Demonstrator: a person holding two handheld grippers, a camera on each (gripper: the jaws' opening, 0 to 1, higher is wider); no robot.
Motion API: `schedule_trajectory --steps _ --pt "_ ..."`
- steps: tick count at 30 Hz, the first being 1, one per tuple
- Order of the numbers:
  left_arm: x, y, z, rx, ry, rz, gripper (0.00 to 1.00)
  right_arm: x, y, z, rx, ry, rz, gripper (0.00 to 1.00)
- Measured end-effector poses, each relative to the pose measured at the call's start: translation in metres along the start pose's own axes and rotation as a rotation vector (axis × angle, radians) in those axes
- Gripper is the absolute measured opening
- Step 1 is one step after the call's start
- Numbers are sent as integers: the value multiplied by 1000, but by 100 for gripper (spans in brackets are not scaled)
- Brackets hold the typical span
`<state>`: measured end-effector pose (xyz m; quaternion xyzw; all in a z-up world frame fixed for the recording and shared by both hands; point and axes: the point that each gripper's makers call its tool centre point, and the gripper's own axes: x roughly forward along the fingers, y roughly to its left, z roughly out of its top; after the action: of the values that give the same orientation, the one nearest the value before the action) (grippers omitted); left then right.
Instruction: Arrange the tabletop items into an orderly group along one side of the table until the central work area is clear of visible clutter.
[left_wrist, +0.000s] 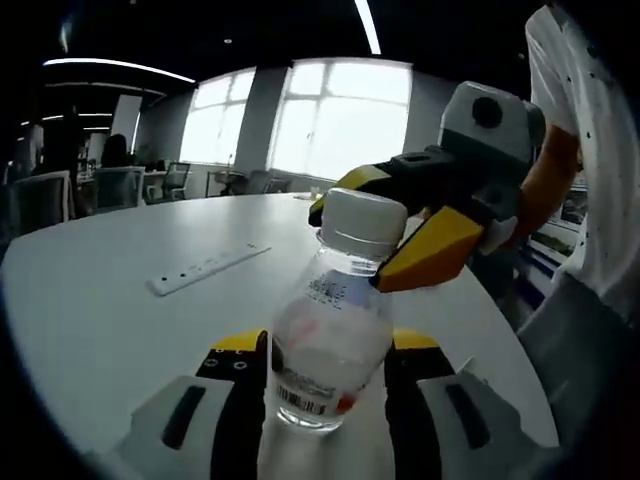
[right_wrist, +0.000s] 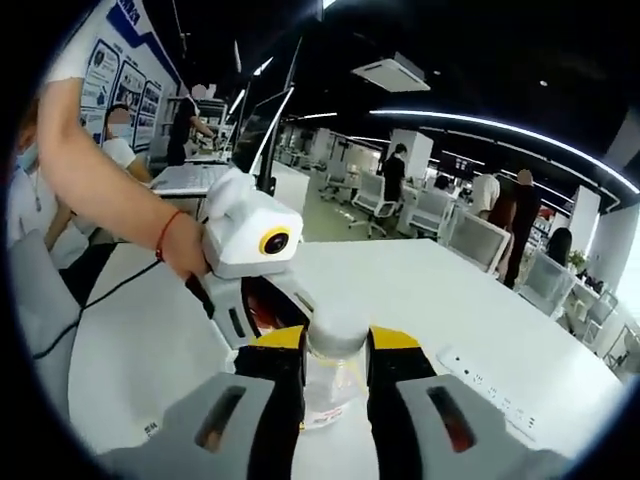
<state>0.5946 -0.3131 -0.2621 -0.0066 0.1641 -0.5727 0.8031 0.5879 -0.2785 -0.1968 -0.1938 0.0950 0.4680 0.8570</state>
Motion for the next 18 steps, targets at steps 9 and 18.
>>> schedule_trajectory --steps 9,18 --pt "-4 1 3 -7 -7 12 49 -4 -3 -2 8 4 -10 24" --pt "-7 -1 2 -7 6 17 51 -7 -6 0 21 -4 -22 29"
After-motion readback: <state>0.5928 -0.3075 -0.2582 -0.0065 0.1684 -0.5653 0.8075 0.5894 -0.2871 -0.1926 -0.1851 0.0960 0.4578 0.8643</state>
